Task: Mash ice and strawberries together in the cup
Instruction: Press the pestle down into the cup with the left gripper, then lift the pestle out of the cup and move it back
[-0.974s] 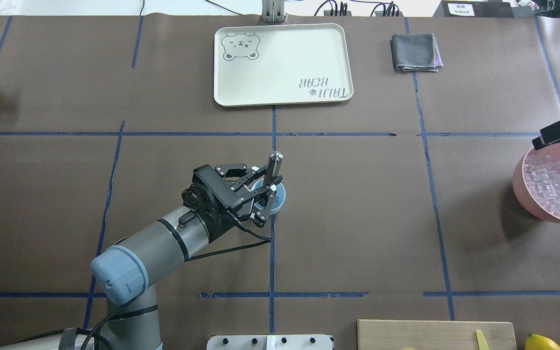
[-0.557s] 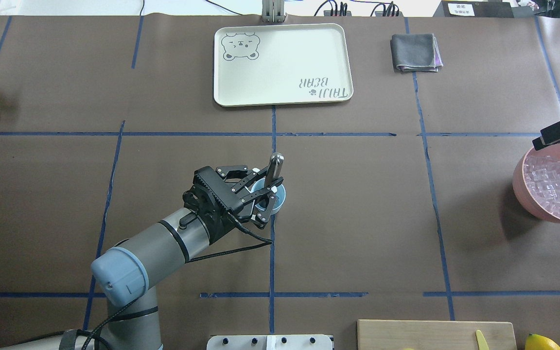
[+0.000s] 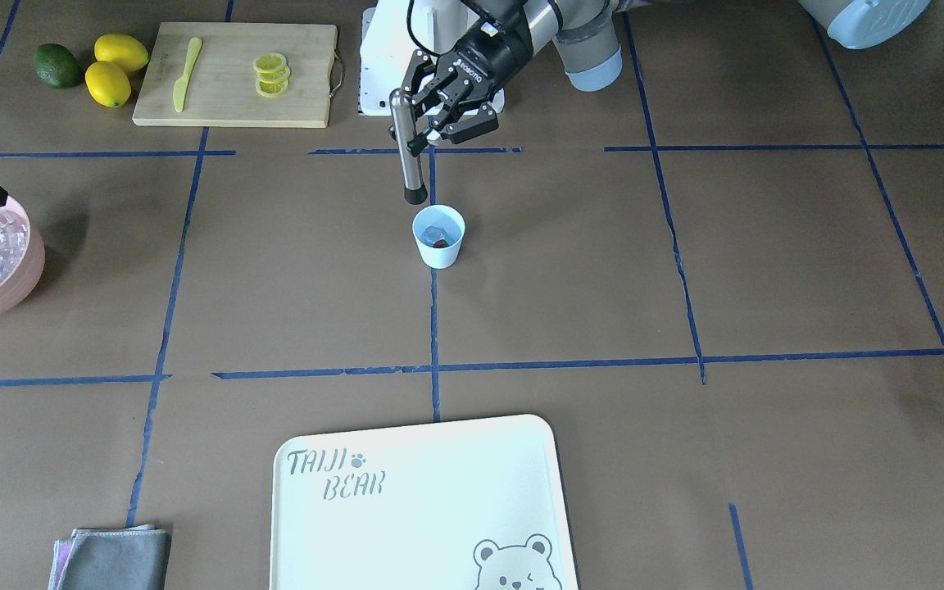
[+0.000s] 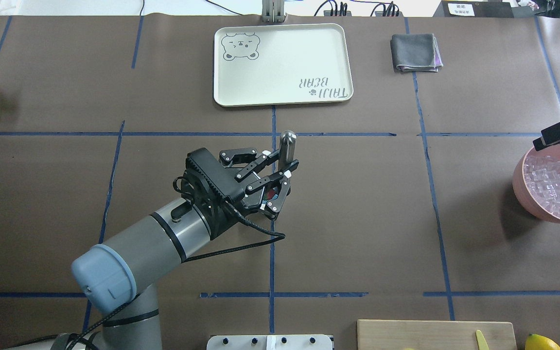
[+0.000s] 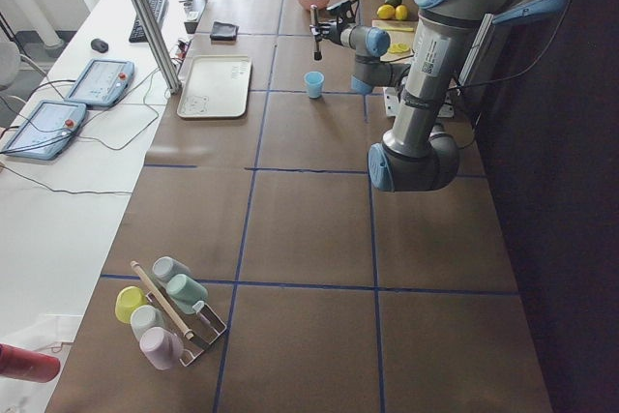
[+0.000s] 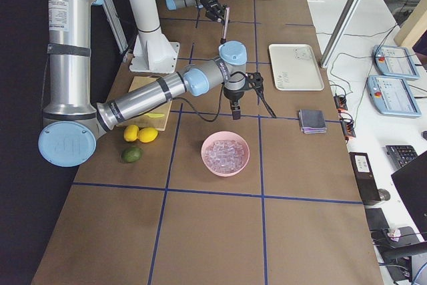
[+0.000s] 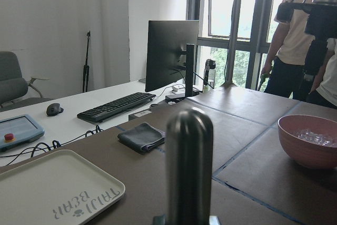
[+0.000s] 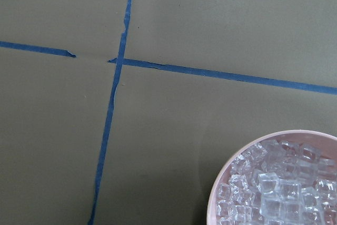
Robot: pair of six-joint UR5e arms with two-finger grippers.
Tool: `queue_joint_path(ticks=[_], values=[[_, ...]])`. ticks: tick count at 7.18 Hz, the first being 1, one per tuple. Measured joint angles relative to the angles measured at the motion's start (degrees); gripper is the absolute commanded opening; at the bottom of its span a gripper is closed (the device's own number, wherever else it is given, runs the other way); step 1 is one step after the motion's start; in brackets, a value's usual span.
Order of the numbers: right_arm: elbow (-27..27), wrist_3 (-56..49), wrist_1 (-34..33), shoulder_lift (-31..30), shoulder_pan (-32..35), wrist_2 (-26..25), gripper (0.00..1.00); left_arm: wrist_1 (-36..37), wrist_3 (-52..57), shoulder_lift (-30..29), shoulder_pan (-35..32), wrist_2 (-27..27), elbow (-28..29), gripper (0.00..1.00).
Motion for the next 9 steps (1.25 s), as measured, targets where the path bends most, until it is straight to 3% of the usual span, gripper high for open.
queue_joint_path(ticks=[3, 6, 7, 9], values=[[0.11, 0.0, 0.06, -0.35, 0.03, 0.02, 0.99, 7.85, -5.3, 3.16, -4.95, -0.21, -4.99, 0.0], [-0.46, 0.0, 0.12, -0.5, 0.01, 0.01, 0.99, 23.95, -12.26, 6.73, -12.16, -3.56, -5.62, 0.0], [-0.56, 0.0, 0.12, -0.64, 0.01, 0.0, 0.99, 26.88, -13.63, 10.21, -16.42, -9.0, -5.71, 0.0], [-0.65, -0.02, 0.16, -1.15, 0.0, 0.0, 0.99, 29.49, -14.39, 19.35, -28.3, -27.05, -4.95, 0.0]])
